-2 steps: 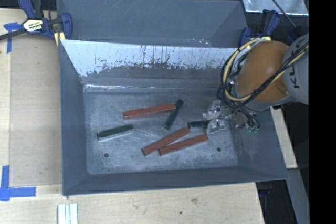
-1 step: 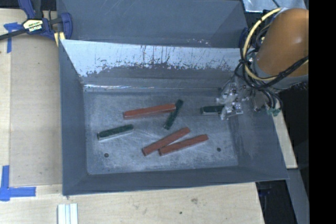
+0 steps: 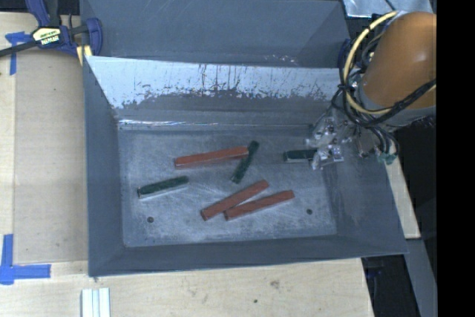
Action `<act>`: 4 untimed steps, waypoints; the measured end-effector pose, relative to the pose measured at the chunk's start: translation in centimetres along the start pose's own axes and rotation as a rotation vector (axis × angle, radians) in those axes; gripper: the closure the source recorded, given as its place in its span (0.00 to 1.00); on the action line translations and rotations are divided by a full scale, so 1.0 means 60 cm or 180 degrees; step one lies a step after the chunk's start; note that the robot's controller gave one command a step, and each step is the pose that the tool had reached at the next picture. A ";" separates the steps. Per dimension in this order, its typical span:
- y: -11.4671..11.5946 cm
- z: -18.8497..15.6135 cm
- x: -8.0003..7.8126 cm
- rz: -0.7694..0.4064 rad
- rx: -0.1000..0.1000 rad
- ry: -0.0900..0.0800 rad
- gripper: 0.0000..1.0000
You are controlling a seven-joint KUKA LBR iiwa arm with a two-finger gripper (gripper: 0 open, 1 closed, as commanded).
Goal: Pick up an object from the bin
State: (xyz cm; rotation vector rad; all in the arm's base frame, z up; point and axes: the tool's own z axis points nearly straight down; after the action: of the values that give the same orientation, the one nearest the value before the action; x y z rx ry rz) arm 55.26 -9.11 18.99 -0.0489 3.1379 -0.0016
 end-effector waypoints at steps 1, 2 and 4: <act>0.010 -0.025 -0.008 0.0061 -0.0002 0.0000 1.00; -0.026 -0.135 -0.038 -0.1069 -0.0002 -0.0002 0.00; -0.030 -0.068 -0.025 -0.1209 0.0005 -0.0020 0.00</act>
Offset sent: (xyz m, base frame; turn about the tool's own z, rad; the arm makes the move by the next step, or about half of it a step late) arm 0.0251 -0.0185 0.0891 -0.3466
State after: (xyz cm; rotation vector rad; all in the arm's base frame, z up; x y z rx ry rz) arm 56.80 -10.85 23.07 -0.6392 3.0662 -0.0047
